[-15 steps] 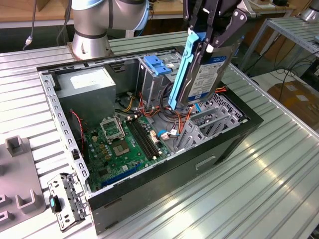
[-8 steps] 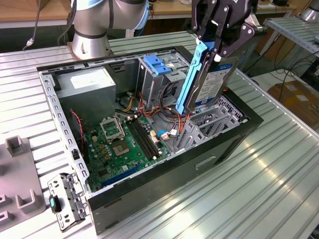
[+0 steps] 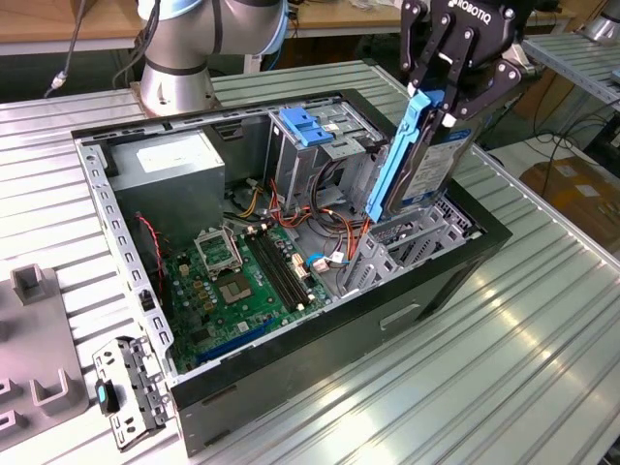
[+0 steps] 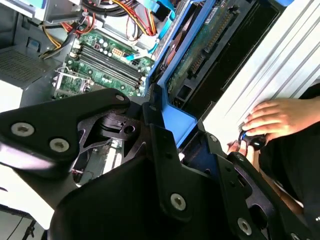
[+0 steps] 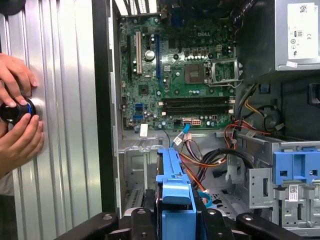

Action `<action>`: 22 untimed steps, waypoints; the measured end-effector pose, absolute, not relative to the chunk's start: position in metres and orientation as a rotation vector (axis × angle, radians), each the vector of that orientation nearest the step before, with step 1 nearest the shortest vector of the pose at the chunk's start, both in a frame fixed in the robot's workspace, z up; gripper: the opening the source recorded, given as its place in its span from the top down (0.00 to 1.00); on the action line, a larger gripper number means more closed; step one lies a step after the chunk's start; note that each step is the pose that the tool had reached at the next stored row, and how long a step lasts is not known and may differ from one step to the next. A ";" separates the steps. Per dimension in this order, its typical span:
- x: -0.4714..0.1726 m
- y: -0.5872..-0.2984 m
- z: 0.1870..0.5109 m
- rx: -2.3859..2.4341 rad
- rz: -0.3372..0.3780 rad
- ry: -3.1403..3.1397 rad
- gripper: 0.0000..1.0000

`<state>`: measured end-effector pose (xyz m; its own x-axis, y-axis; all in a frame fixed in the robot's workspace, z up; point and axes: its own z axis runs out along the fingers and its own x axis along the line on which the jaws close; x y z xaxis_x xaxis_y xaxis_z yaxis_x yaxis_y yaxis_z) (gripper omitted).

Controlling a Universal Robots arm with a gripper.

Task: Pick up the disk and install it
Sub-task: 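Insert the disk into the insertion slot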

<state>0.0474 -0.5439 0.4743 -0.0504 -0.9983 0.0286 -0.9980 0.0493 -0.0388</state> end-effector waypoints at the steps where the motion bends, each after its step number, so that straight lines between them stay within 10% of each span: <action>1: 0.049 -0.545 0.472 -2.163 -0.075 2.269 0.63; 22: 0.056 -0.557 0.449 -2.172 -0.076 2.261 0.63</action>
